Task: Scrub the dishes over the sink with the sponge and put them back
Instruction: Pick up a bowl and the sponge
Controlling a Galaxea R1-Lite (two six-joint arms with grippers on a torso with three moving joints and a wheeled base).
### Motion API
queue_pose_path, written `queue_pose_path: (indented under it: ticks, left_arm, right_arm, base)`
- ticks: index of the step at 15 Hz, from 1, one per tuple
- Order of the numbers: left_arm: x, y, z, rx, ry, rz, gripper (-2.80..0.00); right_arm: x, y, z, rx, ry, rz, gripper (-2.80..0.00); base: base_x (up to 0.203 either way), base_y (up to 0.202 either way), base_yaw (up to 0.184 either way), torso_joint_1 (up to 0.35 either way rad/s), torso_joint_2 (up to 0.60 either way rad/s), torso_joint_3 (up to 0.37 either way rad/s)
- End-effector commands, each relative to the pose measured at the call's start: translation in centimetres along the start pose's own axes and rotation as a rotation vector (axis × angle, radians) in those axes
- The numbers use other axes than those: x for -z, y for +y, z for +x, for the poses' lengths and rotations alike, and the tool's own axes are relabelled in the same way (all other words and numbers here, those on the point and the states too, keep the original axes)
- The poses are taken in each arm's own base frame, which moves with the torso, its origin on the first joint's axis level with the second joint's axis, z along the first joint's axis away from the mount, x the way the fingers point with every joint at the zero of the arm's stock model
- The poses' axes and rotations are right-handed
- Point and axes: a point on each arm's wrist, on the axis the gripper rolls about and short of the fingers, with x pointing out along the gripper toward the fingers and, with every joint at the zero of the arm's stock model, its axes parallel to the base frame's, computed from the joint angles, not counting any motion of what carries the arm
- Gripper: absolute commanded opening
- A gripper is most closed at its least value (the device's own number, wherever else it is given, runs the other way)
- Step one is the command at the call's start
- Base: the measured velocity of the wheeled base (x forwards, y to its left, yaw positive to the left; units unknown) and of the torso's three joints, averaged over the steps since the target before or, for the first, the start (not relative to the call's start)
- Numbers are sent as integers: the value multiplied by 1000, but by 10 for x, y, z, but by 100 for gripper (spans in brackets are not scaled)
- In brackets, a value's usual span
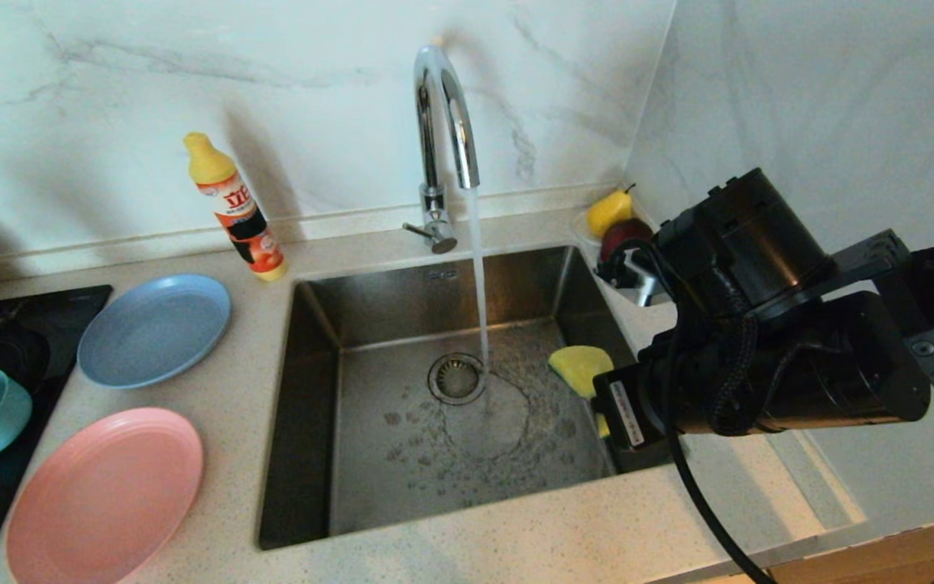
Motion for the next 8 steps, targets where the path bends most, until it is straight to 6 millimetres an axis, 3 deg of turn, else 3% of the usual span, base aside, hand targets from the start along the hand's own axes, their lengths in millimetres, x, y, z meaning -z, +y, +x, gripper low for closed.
queue_pose_path:
  ticks: [1,6,7,8]
  left_arm:
    - [0,2,6,-12,7,-6,0]
    - [1,4,9,-28,13,-7,0]
    - [1,3,7,-28,12,3,-280]
    - [0,2,7,-25,9,2,-280]
  right_arm:
    - [-1,-1,1,3,0,4,-280]
    - [-1,-3,1,9,-1,10,-280]
    - [-1,-3,1,8,0,9,-280]
    - [-2,-3,0,7,-5,9,-280]
  base:
    - [0,0,0,0,0,0]
    - [0,0,0,0,0,0]
    - [0,0,0,0,0,0]
    - [0,0,0,0,0,0]
